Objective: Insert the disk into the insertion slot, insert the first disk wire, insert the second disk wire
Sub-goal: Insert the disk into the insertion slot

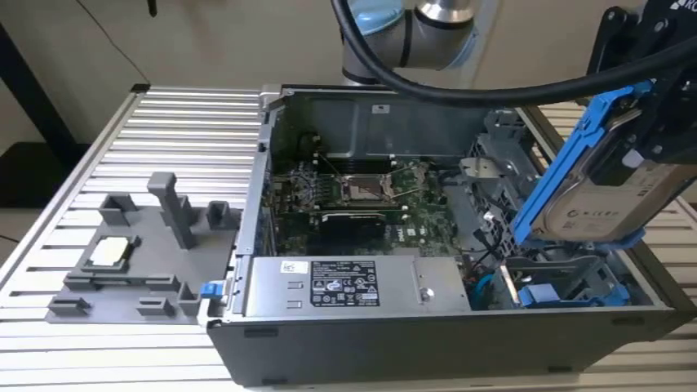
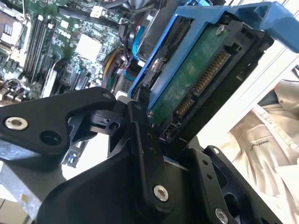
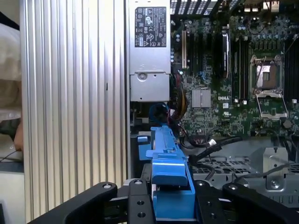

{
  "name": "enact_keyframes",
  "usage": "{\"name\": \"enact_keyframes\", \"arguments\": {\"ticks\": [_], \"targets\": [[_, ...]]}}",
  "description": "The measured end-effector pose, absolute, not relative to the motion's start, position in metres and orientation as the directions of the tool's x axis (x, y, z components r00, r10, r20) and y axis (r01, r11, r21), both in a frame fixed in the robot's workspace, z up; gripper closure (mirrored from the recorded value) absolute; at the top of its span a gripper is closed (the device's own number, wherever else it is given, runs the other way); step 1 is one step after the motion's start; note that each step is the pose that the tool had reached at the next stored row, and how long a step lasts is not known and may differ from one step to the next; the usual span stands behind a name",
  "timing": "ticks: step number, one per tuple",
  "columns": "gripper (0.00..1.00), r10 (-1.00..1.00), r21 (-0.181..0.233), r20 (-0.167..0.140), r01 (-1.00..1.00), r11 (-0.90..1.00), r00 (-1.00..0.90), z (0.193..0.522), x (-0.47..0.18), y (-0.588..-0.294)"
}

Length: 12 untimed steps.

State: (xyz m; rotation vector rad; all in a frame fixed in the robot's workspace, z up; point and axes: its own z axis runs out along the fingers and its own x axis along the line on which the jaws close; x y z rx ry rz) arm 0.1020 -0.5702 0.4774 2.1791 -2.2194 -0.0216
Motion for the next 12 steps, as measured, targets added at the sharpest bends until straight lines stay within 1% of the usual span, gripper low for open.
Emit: {"name": "enact_keyframes", "arguments": {"ticks": [12], "targets": [[0.67, -1.0, 0.03, 0.013, -0.999, 0.017, -0.016, 0.463, 0.109, -0.573]]}}
